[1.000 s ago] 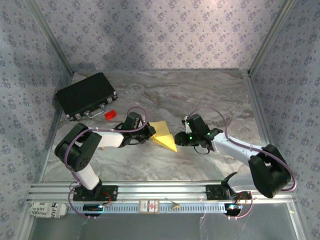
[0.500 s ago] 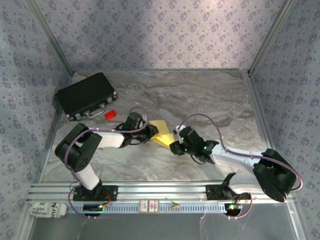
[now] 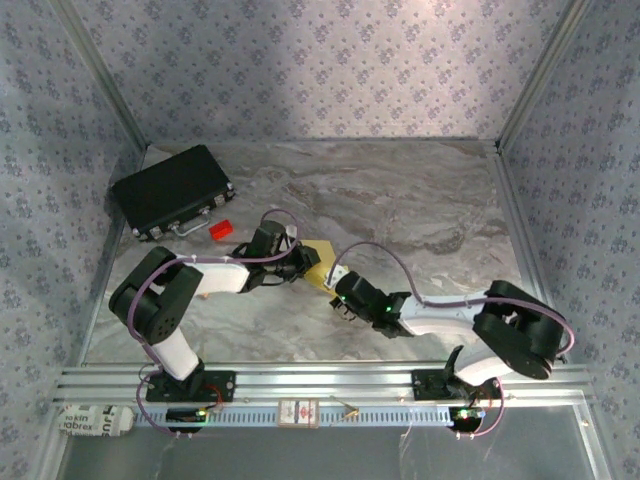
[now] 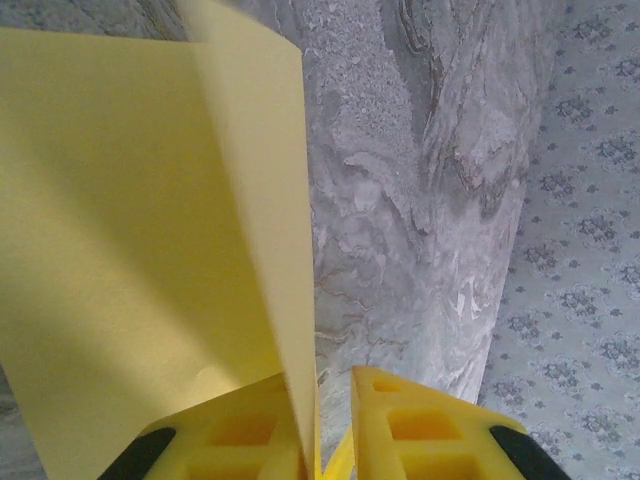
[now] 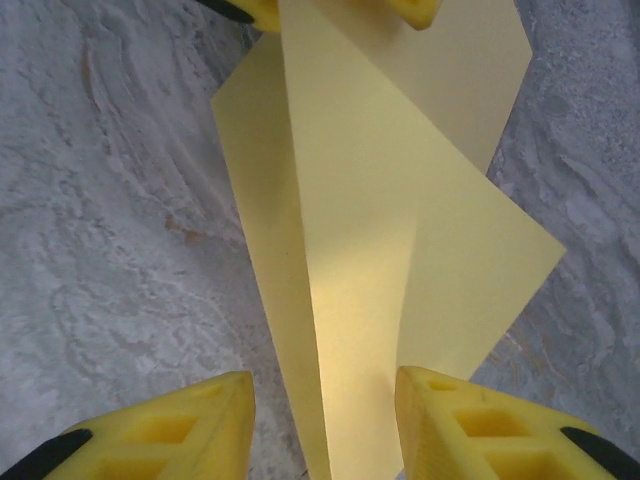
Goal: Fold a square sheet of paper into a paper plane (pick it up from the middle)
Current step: Fourth fold the wing at the center of the table.
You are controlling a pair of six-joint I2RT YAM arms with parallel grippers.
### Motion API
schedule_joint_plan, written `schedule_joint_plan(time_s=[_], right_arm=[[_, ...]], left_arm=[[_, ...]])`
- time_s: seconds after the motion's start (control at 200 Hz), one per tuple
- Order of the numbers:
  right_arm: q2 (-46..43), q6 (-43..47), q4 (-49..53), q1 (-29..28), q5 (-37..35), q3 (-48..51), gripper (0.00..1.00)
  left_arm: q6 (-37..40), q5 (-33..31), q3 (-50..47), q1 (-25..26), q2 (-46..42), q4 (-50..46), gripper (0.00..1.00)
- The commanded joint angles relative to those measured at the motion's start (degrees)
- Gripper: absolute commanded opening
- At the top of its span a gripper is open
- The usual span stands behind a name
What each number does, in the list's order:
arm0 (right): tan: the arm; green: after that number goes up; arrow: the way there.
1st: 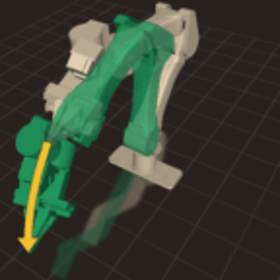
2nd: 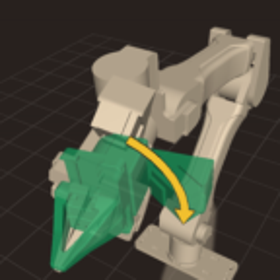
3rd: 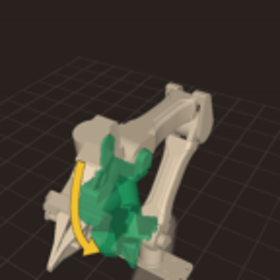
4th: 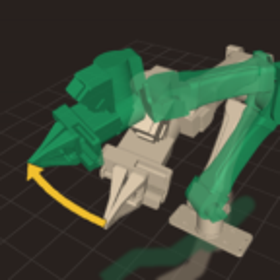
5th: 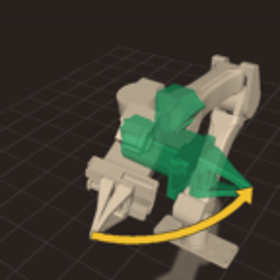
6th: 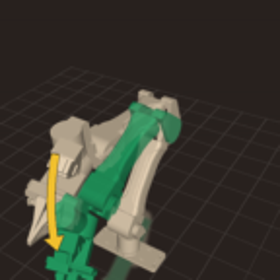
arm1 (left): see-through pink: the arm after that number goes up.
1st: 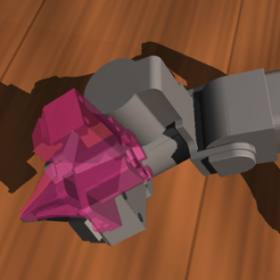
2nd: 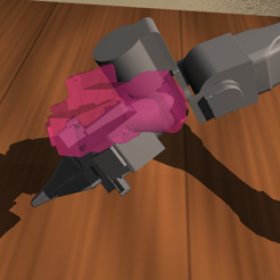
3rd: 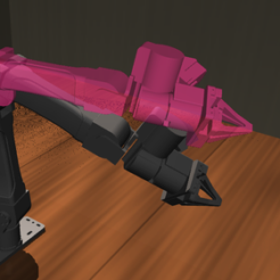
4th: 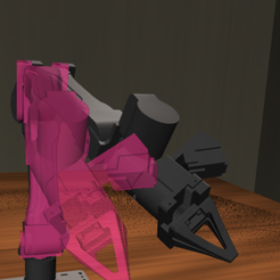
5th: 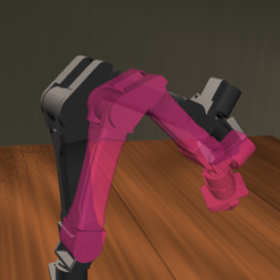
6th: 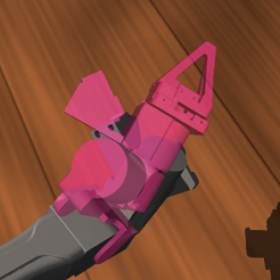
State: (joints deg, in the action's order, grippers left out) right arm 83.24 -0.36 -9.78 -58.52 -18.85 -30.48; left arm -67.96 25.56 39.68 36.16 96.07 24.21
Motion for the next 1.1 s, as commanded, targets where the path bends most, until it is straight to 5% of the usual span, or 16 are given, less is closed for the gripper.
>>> schedule_joint_plan(time_s=[0.0,1.094], right_arm=[[2.3,3.9,-2.0,-0.9,-7.0,-2.6,0.43],[6.2,0.7,-5.9,-1.1,-9.4,-2.0,0.22]], left_arm=[[1.2,1.3,1.4,0.4,-1.8,0.4,0.16],[1.3,1.3,1.8,0.3,-1.8,-0.4,0.08]])
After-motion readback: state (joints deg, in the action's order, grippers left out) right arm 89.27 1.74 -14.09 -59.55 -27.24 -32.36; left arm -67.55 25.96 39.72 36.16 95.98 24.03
